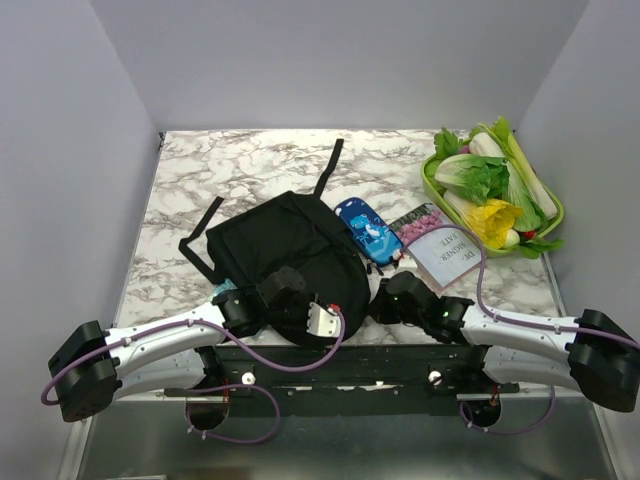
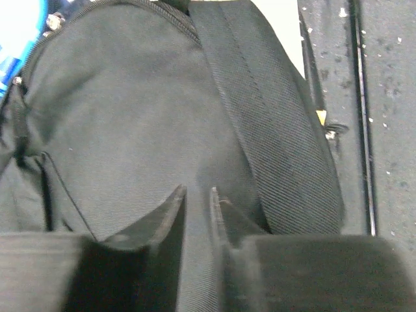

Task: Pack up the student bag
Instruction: Unzip the student bag at the center of the board.

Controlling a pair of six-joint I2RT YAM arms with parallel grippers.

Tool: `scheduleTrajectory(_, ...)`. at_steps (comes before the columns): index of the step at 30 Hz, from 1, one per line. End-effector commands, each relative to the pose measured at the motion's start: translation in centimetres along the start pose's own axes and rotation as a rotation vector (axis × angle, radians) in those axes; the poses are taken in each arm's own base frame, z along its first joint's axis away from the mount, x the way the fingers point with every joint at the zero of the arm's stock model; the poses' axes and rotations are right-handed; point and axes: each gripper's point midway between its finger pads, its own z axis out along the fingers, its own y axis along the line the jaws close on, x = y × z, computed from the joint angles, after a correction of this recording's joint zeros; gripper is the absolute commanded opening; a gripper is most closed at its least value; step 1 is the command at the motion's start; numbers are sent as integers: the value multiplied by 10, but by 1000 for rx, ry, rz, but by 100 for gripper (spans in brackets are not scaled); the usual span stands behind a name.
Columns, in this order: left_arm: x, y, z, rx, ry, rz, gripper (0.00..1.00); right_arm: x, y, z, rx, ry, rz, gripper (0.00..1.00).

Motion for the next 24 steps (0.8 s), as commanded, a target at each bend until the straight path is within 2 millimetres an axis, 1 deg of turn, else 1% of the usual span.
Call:
scheduleTrajectory(1, 2, -19, -8, 100, 7, 26, 11, 2, -7, 4, 41, -2, -31, 13)
scheduleTrajectory(2, -1, -18, -9, 100, -6, 20, 3, -2, -3, 4, 35, -9, -34, 13)
scheduleTrajectory(3, -4, -15, -10, 90, -17, -14, 0, -4, 0, 3, 31, -14, -41, 12)
scheduleTrajectory(5, -13, -9, -13, 81, -62, -44, 0, -11, 6, 2, 20, -32, -57, 12)
scheduleTrajectory(6, -14, 0, -15, 51, -70, -66, 0, -18, 12, 0, 11, -47, -64, 12)
scheduleTrajectory(7, -22, 11, -16, 3, -105, -96, 0, -23, 16, -1, 9, -61, -73, 13)
scheduleTrajectory(9, -27, 36, -22, -91, -132, -145, 0, -36, 26, -4, -8, -90, -96, 13)
scheduleTrajectory(10, -35, 48, -26, -141, -173, -189, 0, -40, 29, -5, -5, -102, -104, 13)
scheduleTrajectory(12, -44, 63, -33, -193, -206, -230, 0, -43, 32, -5, -1, -102, -122, 13)
scheduleTrajectory(13, -48, 71, -37, -221, -228, -249, 23, -49, 40, -7, -10, -116, -127, 13)
scheduleTrajectory(14, -51, 72, -38, -224, -243, -294, 45, -50, 42, -7, -11, -118, -135, 13)
scheduleTrajectory(16, -53, 74, -40, -233, -259, -334, 74, -53, 48, -7, -18, -119, -140, 13)
scheduleTrajectory(17, -53, 72, -40, -228, -267, -376, 79, -53, 50, -6, -21, -119, -140, 13)
scheduleTrajectory(18, -53, 68, -38, -212, -270, -390, 81, -53, 51, -4, -19, -117, -140, 13)
scheduleTrajectory(21, -52, 60, -36, -189, -281, -460, 86, -55, 63, -3, -49, -130, -144, 13)
scheduleTrajectory(24, -50, 57, -34, -185, -293, -508, 97, -58, 69, 2, -55, -130, -129, 13)
